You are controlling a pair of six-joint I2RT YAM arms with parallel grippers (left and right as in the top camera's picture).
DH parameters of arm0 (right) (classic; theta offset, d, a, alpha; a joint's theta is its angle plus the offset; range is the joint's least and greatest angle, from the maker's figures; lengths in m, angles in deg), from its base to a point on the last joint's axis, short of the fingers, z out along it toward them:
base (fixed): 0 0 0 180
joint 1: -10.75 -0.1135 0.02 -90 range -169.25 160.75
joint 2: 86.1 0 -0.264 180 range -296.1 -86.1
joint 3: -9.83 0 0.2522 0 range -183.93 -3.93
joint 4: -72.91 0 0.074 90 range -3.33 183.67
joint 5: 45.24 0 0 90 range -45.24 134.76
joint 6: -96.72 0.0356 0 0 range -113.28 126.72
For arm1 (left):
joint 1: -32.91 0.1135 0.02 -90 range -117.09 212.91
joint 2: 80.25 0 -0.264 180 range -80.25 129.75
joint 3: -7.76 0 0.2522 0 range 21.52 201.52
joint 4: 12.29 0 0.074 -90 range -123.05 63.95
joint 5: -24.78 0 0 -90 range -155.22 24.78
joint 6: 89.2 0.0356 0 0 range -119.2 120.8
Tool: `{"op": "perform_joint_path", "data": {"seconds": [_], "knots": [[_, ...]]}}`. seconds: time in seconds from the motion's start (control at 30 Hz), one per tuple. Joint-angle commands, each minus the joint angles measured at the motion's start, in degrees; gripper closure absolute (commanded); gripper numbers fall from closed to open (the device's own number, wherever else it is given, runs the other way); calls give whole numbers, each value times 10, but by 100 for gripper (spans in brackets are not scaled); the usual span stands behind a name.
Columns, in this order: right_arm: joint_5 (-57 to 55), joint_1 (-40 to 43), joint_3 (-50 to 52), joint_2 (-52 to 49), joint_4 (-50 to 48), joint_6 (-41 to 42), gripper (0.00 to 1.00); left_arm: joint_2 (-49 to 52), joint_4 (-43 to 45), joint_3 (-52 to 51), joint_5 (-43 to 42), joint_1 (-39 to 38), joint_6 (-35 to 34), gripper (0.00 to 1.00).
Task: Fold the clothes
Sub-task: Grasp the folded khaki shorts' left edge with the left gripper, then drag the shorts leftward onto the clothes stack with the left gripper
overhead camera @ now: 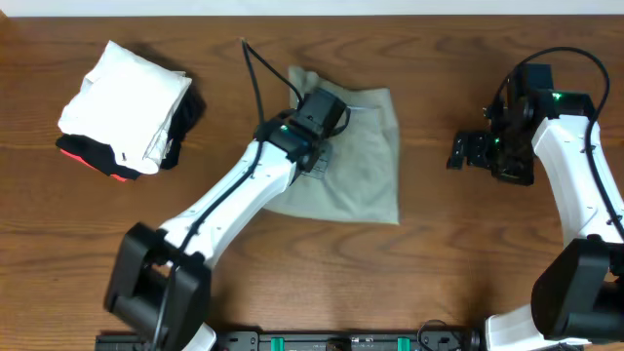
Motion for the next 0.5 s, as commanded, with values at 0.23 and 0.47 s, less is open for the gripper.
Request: {"op": "perform_joint_path", "data": {"seconds": [0.23, 0.47], "knots": [[-4, 1, 0, -1, 1, 5, 1, -77, -8, 12, 83, 70, 121, 94], [-4, 1, 0, -1, 1, 5, 1, -81, -7, 37, 83, 166, 208, 94]]}}
